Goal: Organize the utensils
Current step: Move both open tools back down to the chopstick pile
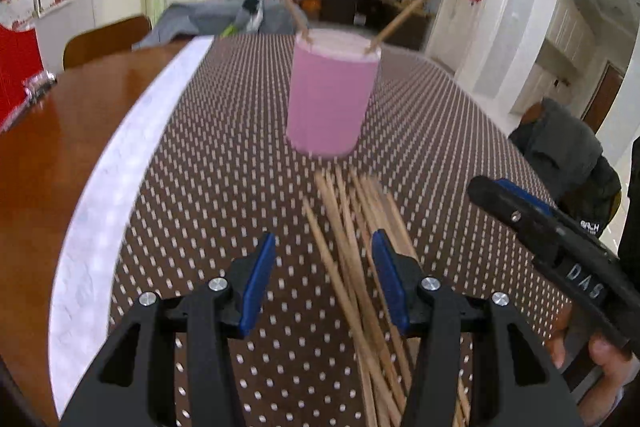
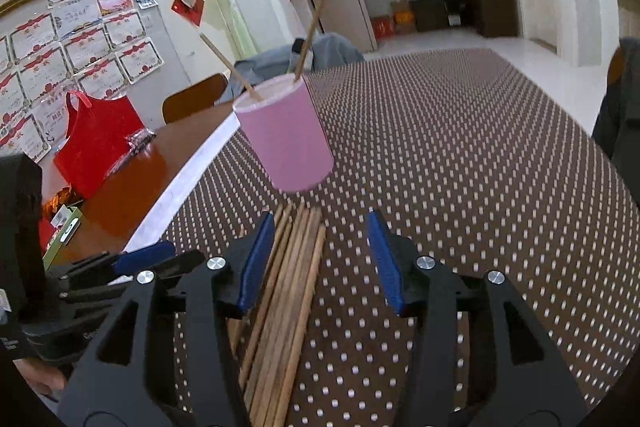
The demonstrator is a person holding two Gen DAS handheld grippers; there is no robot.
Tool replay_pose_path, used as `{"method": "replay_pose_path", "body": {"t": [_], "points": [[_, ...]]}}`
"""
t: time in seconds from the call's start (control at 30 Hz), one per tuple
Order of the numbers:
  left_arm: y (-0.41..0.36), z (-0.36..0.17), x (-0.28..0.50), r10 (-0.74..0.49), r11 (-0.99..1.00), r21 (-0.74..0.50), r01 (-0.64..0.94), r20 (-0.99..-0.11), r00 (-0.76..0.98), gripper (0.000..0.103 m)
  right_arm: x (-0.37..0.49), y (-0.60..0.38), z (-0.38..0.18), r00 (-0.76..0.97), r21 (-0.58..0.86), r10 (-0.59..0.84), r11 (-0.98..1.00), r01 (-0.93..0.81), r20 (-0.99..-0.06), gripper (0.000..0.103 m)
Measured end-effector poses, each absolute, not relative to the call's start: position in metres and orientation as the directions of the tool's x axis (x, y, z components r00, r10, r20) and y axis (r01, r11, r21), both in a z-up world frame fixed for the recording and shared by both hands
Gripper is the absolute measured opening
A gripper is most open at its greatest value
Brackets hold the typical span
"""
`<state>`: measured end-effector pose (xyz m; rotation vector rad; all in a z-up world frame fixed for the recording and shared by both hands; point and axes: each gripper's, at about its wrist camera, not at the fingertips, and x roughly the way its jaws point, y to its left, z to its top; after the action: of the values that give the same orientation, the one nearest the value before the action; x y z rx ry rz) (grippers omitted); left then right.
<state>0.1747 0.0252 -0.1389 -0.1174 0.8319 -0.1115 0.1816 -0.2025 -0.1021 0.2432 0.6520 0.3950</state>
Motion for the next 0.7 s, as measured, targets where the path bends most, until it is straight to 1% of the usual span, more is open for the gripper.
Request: {"method": "replay_pose_path", "body": {"t": [0.2,0.33,0.7], "points": [[0.025,-0.154,0.172,-0.153,0.985,-0.169,0.034,-0.765,0.626,0.05,0.177,-0.202,-0.115,0.685,0.352,0.435,0.897,-0.268,-0.584,0.052],[0.019,-0.162,0.172,-0.131,0.99,-0.137,0.036,-0.786,0.604,0.05,0.178,-0.199,-0.125,0.663,0.373,0.442,0.892,-0.255,-0.605,0.053],[0.021,-0.173,0.178,-0.109,0.99,-0.142,-0.011,-0.808,0.578,0.05,0.182,-0.212,-0.139,0.614,0.463,0.491,0.859,-0.219,-0.618,0.054]]}}
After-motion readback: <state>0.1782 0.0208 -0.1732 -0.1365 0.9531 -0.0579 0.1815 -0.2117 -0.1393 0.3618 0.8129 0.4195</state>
